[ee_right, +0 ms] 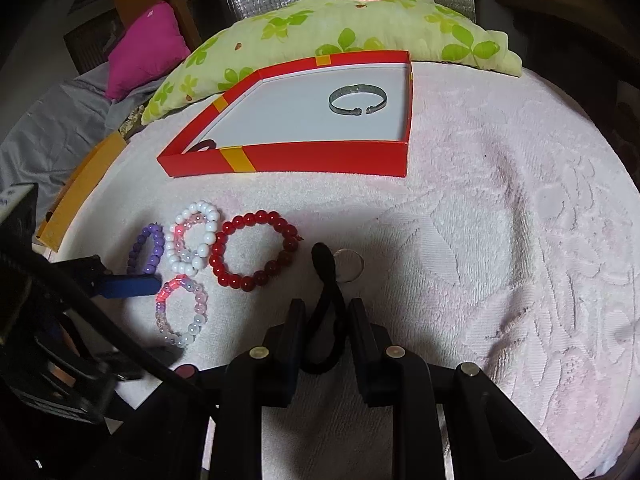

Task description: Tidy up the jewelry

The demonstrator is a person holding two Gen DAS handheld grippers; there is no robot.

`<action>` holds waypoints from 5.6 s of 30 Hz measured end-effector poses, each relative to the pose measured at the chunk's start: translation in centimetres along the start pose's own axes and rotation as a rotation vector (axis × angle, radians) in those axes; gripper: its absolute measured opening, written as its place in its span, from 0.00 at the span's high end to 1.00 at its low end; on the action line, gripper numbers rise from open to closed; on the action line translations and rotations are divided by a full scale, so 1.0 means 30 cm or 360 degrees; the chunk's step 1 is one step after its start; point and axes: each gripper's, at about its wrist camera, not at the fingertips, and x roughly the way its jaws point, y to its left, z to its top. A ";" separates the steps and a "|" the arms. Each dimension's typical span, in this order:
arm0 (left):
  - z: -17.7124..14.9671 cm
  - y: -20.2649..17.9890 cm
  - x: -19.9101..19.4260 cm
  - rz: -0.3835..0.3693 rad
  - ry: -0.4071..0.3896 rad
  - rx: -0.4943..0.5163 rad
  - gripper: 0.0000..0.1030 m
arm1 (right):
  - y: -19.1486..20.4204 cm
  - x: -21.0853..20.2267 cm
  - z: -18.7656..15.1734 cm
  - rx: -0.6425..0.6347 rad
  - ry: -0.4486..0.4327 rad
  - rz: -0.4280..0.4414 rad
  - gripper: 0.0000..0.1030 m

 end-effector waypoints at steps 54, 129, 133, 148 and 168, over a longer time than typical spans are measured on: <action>-0.002 -0.039 -0.016 0.0154 -0.0093 -0.0145 0.91 | -0.039 -0.053 0.004 0.0120 -0.0010 0.0266 0.86; 0.467 0.537 -0.025 0.0098 -0.0434 -0.0416 0.93 | 0.037 0.288 0.632 0.0372 0.0000 0.0273 0.92; 0.477 0.593 0.026 0.0106 -0.0385 -0.0471 0.93 | 0.019 0.344 0.650 0.0398 0.0035 0.0239 0.89; 0.446 0.581 -0.034 0.0240 -0.0421 -0.0459 0.62 | -0.029 0.191 0.653 0.0475 -0.0201 0.0376 0.81; 0.233 0.544 -0.107 0.0186 -0.0296 -0.0650 0.45 | -0.246 0.042 0.421 0.0681 -0.0102 0.0123 0.80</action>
